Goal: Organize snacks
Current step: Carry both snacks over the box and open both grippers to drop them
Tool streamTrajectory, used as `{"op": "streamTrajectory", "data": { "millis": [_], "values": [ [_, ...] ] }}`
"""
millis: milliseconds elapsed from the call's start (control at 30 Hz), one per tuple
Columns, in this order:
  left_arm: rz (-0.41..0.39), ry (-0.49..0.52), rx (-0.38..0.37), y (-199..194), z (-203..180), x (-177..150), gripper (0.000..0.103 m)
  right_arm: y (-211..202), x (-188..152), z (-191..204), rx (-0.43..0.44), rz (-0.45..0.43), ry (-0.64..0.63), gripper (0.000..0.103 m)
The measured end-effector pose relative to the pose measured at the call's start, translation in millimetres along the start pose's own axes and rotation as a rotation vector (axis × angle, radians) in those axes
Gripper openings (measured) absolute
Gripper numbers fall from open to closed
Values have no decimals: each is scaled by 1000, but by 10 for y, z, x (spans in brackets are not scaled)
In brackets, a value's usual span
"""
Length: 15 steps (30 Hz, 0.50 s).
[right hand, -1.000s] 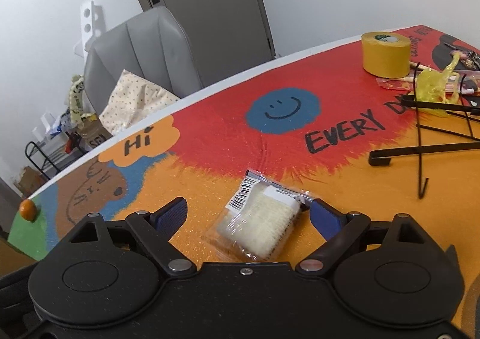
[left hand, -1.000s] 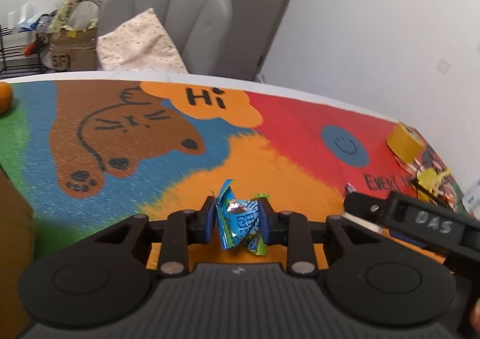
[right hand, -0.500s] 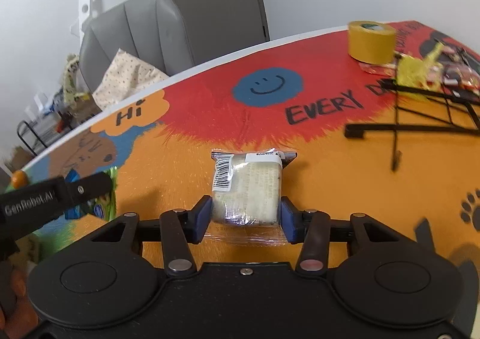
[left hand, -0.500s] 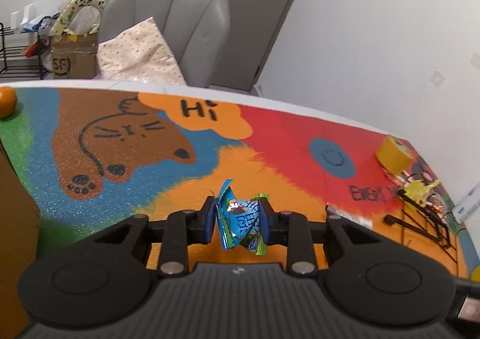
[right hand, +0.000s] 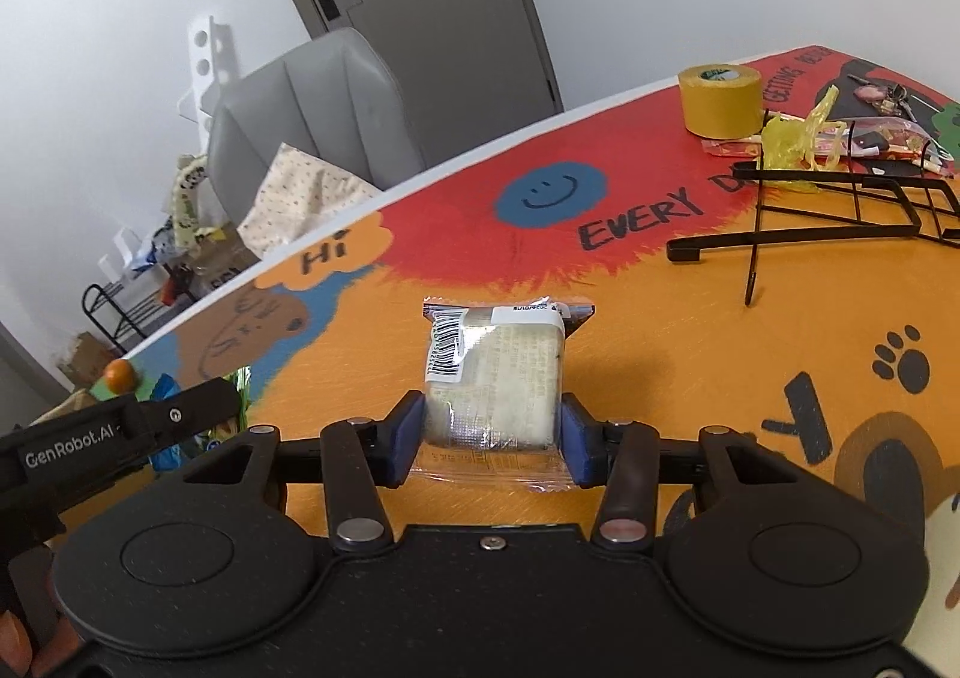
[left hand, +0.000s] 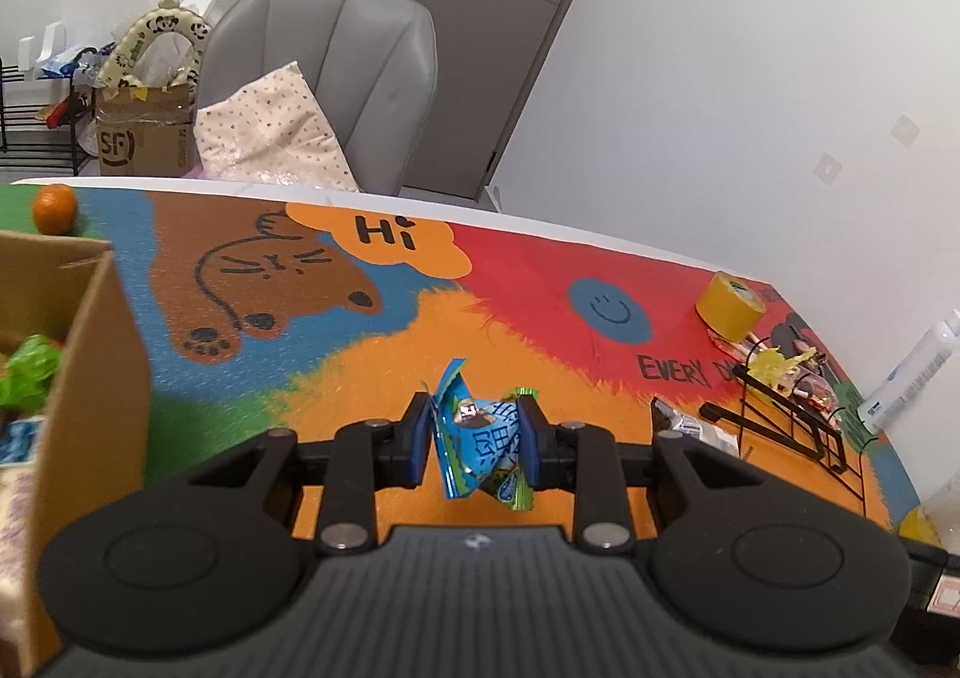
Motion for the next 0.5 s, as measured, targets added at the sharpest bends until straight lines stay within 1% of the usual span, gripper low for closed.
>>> {"op": "streamTrajectory", "data": {
  "millis": [300,500],
  "values": [
    [-35,23,24,-450,5,-25,28,-288,-76,142,73,-32,-1,45],
    [-72,38,35,-751,-6,-8,28,-479,-120,251,116,-55,-12,45]
  ]
}}
Point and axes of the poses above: each gripper's, at about its wrist camera, not at the fingertips, and y roughly the way its jaws point, z to its left, x to its top, the point moved 4 cm from there along y, roughly the way its jaws point, and after that the axes turned 10 degrees about -x, right-handed, at the moved point
